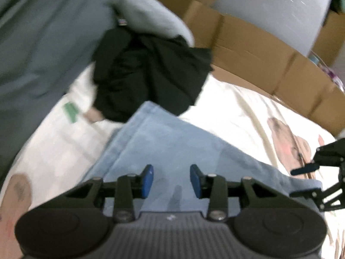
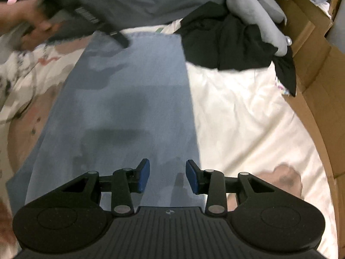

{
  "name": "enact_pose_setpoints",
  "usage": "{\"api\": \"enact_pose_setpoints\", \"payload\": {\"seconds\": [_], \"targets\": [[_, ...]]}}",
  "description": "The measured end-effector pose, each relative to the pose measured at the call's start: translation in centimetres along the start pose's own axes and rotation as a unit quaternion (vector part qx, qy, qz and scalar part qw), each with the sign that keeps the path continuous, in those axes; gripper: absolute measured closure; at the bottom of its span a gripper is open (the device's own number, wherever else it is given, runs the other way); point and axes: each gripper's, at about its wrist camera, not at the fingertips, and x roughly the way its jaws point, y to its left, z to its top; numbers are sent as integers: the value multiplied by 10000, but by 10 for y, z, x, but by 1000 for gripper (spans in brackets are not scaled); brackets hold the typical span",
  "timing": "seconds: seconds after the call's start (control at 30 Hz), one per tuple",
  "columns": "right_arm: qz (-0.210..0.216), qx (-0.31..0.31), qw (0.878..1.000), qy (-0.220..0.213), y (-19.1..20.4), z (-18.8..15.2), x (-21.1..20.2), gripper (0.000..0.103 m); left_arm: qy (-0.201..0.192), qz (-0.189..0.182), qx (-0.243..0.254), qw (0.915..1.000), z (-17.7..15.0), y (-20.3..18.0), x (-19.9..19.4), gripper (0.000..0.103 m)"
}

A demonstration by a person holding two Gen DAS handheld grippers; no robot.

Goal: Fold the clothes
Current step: 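Move the open right gripper over the blue fleece towel toward its corner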

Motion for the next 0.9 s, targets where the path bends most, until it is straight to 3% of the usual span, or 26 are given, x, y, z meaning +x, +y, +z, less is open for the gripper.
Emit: {"api": "enact_pose_setpoints", "payload": {"seconds": [0.13, 0.6, 0.8, 0.9], "targets": [[-100, 158, 9997, 181, 5, -30, -3, 59, 296, 97, 281, 9991, 1, -6, 29, 67], [-498, 856, 9928, 678, -4, -128, -34, 60, 454, 512, 744, 9949, 3, -10, 53, 66], [-684, 1033, 9860, 1115, -10, -124, -47, 61, 626, 546, 620, 9946, 11, -12, 51, 66], [-844, 1312, 9833, 933, -9, -114, -62, 61, 677, 609, 527, 9944, 13, -12, 40, 55]]}}
